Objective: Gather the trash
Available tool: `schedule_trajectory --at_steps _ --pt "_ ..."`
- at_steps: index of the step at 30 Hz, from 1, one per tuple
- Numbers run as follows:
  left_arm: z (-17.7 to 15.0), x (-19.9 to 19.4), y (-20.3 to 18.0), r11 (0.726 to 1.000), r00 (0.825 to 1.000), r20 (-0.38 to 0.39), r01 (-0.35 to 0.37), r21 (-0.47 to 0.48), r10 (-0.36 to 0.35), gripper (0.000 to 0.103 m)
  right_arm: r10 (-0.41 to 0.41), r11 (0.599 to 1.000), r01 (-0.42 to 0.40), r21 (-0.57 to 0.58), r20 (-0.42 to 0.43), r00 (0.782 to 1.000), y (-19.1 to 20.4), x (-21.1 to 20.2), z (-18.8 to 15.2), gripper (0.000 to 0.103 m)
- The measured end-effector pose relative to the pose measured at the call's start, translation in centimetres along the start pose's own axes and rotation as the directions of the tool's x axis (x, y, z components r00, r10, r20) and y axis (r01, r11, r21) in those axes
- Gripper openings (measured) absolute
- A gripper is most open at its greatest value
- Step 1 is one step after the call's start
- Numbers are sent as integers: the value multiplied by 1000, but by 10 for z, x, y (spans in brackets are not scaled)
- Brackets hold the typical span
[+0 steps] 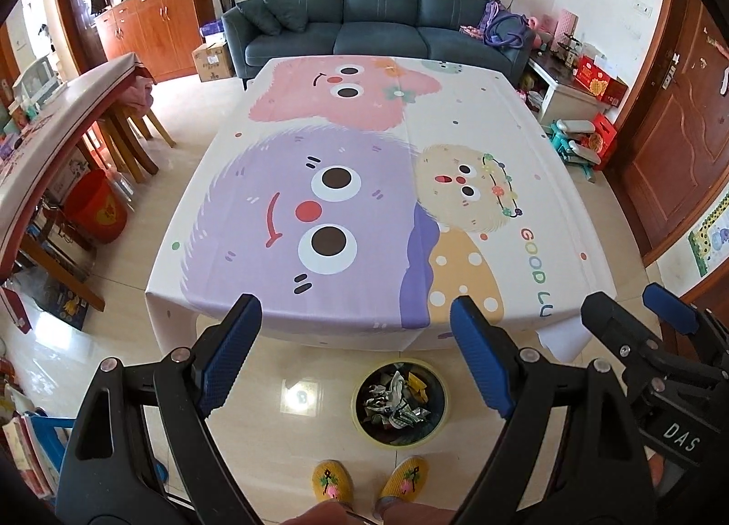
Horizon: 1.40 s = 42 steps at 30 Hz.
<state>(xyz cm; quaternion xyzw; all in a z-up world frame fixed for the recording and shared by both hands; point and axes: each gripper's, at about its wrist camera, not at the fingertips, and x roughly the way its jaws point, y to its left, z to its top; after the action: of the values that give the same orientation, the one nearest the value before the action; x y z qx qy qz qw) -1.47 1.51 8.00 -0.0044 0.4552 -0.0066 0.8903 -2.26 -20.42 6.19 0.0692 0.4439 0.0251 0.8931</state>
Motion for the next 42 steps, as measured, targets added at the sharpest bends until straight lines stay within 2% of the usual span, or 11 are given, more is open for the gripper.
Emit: schedule_trajectory --at_steps 19,42 --pt "16 28 -25 999 1000 -15 21 40 -20 83 -27 1000 27 6 4 1000 -14 12 10 94" --pt "17 33 -32 999 1000 -22 20 46 -19 83 -27 1000 27 8 5 1000 -14 13 11 94"
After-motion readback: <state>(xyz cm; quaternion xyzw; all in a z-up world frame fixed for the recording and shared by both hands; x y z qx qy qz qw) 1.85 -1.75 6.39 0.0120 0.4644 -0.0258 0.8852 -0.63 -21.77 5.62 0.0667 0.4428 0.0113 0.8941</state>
